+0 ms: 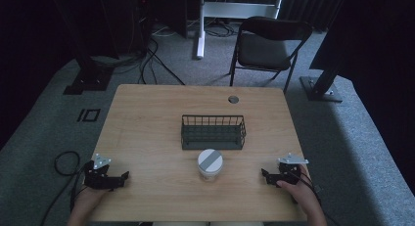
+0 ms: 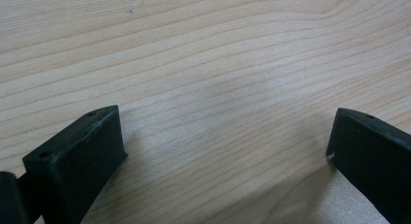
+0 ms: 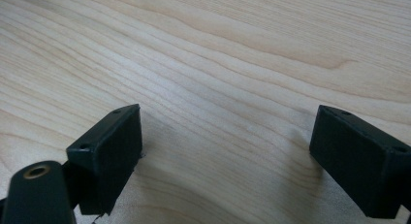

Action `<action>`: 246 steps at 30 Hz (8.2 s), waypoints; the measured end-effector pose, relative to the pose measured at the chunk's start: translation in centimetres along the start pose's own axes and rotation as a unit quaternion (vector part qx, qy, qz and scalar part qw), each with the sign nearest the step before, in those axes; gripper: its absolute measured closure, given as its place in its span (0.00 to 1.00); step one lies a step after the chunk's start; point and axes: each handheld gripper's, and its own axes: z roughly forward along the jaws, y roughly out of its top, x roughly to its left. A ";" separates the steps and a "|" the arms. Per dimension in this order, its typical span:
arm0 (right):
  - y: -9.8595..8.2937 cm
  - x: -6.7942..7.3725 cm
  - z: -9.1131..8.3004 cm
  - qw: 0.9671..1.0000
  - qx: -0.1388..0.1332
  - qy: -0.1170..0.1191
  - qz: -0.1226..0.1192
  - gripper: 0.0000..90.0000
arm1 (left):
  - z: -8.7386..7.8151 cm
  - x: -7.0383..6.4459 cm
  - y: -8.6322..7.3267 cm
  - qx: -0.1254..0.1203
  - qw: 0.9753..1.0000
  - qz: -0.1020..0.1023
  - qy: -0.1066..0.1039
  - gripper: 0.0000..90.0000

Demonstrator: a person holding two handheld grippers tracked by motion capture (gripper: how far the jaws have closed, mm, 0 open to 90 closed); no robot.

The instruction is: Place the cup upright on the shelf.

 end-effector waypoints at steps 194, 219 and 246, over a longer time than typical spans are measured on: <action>8.5 17.2 2.7 0.968 -0.129 0.188 -0.102 0.20 | 0.0 0.0 0.0 0.000 1.000 -0.001 0.000 0.00; 13.0 17.5 0.3 0.962 -0.166 0.186 -0.110 0.21 | 0.0 0.0 0.0 0.000 1.000 -0.001 0.000 0.00; 18.7 14.1 0.1 0.975 -0.196 0.091 -0.055 0.21 | 0.0 0.0 0.0 0.000 1.000 0.000 0.000 0.00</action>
